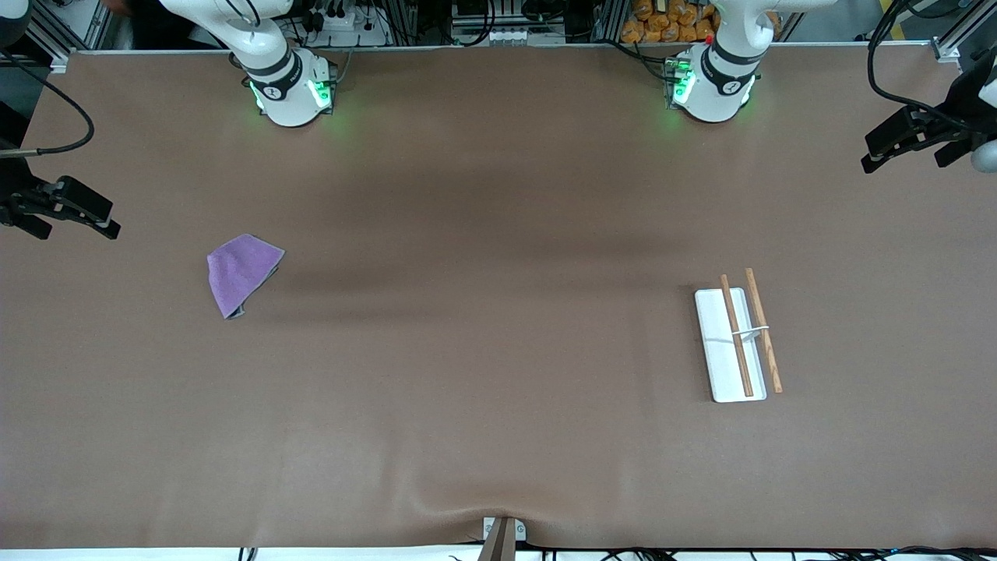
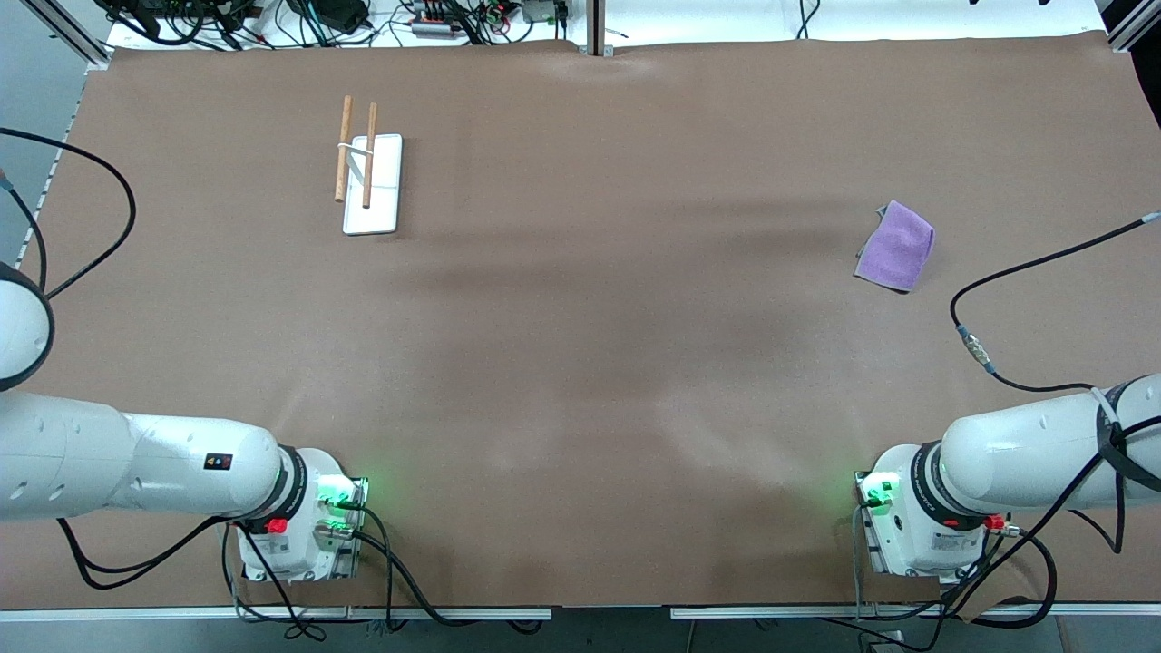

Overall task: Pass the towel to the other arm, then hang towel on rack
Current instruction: 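Move the right gripper down to the lavender towel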

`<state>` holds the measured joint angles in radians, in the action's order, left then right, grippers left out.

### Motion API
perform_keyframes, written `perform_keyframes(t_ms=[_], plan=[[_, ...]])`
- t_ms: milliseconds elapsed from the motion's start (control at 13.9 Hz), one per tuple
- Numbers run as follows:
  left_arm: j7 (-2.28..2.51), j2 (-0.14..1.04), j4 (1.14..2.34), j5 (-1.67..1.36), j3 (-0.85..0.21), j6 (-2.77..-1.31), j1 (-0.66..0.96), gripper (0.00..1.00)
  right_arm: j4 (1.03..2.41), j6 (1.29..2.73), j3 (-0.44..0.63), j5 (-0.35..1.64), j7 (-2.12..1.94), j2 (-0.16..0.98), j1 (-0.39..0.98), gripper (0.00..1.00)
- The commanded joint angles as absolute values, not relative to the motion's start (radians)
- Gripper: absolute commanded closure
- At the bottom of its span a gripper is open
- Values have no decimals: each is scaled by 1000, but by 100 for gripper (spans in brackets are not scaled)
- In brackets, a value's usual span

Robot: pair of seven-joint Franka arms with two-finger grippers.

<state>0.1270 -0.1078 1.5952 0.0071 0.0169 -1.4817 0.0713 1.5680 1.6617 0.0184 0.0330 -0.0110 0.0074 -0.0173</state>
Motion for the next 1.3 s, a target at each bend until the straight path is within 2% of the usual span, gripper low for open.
perform_keyframes(t_ms=[0, 360, 1225], plan=[[132, -101, 1575, 17, 12, -1463, 67, 0, 1572, 1663, 20, 31, 5, 2, -11, 0], [132, -100, 1555, 17, 12, -1463, 66, 0, 1572, 1661, 20, 31, 0, 9, -9, 0], [123, -55, 1559, 15, 12, -1463, 69, 0, 1609, 1663, 25, 26, -11, 149, -55, 0]])
